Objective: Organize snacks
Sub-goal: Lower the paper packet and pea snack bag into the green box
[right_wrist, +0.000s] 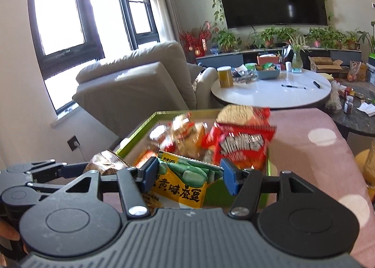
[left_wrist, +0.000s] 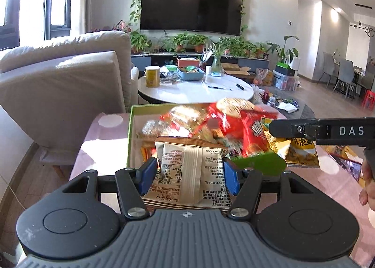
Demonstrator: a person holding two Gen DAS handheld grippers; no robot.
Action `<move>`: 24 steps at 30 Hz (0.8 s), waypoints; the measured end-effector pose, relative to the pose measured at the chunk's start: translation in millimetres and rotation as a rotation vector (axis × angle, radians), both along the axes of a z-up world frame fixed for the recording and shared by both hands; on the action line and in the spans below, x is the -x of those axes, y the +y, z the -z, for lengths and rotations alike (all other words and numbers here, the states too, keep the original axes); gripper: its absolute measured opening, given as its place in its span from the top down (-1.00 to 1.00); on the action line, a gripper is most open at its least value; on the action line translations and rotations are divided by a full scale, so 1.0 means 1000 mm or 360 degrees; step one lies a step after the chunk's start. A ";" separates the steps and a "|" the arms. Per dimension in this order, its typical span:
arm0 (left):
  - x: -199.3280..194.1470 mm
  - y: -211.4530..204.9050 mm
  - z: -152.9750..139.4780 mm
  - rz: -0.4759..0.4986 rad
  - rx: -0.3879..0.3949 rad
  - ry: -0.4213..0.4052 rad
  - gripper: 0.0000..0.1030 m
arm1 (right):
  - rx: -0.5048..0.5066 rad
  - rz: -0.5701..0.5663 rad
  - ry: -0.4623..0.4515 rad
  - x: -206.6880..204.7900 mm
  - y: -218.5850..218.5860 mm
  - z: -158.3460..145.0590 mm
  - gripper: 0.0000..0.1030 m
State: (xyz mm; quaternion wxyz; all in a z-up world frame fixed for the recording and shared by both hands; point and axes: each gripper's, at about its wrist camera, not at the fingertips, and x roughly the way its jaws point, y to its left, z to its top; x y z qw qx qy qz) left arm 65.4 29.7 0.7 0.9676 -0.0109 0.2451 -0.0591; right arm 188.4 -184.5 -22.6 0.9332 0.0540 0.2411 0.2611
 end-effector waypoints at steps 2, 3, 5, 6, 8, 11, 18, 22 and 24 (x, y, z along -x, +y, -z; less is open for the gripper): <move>-0.008 0.003 -0.002 -0.0011 0.0006 -0.0009 -0.09 | -0.0009 -0.0013 -0.0021 -0.007 0.005 -0.004 -0.48; -0.012 0.004 -0.003 -0.0014 0.0011 -0.0011 -0.09 | -0.0008 -0.0016 -0.0034 -0.009 0.009 -0.005 -0.48; -0.019 0.007 -0.003 -0.0024 0.0026 -0.0015 -0.09 | -0.0008 -0.0018 -0.0049 -0.018 0.014 -0.006 -0.48; -0.022 0.009 -0.003 -0.0029 0.0031 -0.0017 -0.09 | -0.0009 -0.0016 -0.0050 -0.023 0.016 -0.006 -0.48; -0.030 0.012 -0.002 -0.0042 0.0038 -0.0019 -0.09 | -0.0012 -0.0012 -0.0049 -0.031 0.020 -0.004 -0.48; -0.043 0.017 -0.002 -0.0064 0.0049 -0.0016 -0.10 | -0.0025 -0.0021 -0.0029 -0.042 0.024 0.000 -0.48; -0.071 0.024 0.009 -0.0092 0.0064 0.0033 -0.10 | -0.0026 -0.0030 0.0026 -0.059 0.032 0.011 -0.48; -0.080 0.026 0.015 -0.0092 0.0078 0.0061 -0.10 | -0.0021 -0.0023 0.0034 -0.065 0.035 0.014 -0.48; -0.082 0.025 0.016 -0.0092 0.0081 0.0066 -0.10 | -0.0023 -0.0022 0.0035 -0.068 0.036 0.014 -0.48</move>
